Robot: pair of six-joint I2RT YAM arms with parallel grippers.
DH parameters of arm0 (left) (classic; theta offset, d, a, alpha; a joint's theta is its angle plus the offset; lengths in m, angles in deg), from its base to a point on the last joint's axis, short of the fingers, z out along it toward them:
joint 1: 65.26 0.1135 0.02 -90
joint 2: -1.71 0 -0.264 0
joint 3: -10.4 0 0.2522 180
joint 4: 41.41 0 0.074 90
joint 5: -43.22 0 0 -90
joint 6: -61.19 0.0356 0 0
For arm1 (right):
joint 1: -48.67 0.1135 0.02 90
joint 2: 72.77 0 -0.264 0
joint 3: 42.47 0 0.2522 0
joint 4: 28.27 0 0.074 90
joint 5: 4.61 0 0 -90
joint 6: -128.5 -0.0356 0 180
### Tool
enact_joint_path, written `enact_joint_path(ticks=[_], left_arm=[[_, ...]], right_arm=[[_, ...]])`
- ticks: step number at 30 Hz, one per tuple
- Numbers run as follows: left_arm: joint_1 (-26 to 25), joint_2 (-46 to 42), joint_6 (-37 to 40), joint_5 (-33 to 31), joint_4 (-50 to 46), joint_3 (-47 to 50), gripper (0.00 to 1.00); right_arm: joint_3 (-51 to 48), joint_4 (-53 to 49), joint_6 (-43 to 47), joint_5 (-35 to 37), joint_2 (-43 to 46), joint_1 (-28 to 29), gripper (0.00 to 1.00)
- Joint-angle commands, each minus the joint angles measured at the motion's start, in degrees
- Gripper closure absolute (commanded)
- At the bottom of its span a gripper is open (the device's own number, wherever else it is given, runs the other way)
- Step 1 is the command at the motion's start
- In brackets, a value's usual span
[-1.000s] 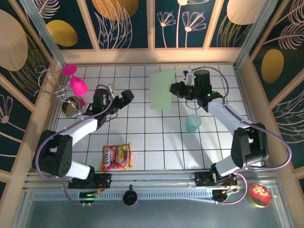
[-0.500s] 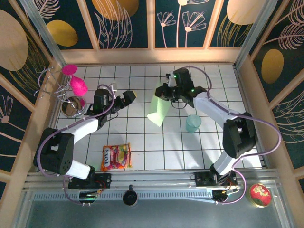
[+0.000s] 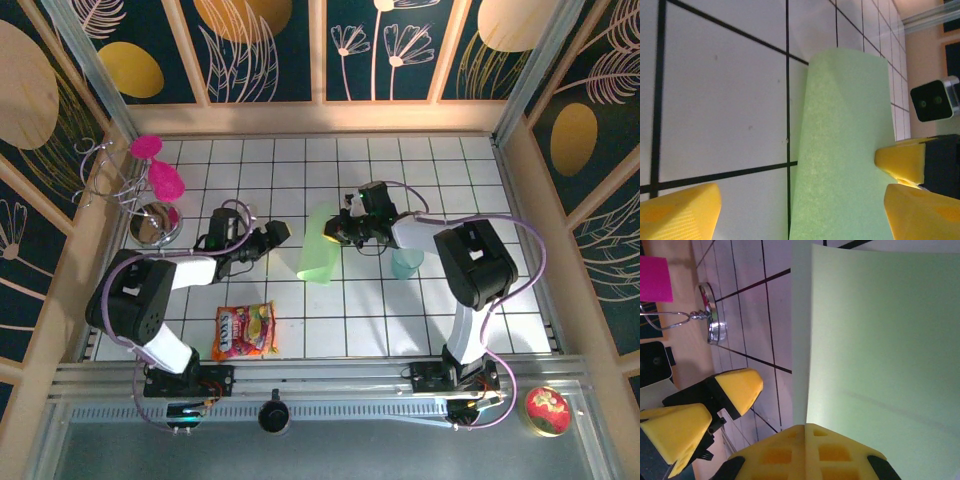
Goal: Fold a paper plane with a square sheet of paper (pick it up from the middle)
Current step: First fold in half a square sheet of paper at the center of the table.
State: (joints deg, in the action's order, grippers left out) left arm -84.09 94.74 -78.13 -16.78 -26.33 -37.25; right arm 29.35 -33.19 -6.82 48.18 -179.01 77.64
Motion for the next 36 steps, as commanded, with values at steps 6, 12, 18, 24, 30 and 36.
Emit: enact_joint_path(ticks=[6, 12, 18, 24, 30, 36], left_arm=[[-3.2, 3.9, -1.0, 0.9, 2.3, -0.5, 0.26], [-5.2, 4.8, 2.8, -0.7, -3.8, -3.9, 0.34], [-6.8, 8.4, 8.9, -1.4, -10.8, -8.9, 0.34], [-8.0, 11.2, 13.8, -2.4, -17.1, -13.8, 0.37], [-8.4, 14.2, 16.0, -2.8, -21.1, -17.3, 0.47], [-8.8, 15.7, 16.1, -4.1, -22.7, -19.1, 0.5]], right_arm=[[-0.3, -6.9, 2.8, 9.8, 0.1, 0.9, 1.0], [-0.8, -9.1, 0.6, 14.1, 0.3, 2.1, 1.0], [-1.5, -8.6, -3.6, 16.1, 0.6, 4.8, 1.0], [-3.3, -6.6, -6.8, 16.3, 0.9, 5.1, 1.0], [-3.4, -6.0, -7.7, 15.4, 0.2, 5.4, 1.0], [-2.0, -7.7, -6.7, 16.3, -0.7, 5.5, 1.0]])
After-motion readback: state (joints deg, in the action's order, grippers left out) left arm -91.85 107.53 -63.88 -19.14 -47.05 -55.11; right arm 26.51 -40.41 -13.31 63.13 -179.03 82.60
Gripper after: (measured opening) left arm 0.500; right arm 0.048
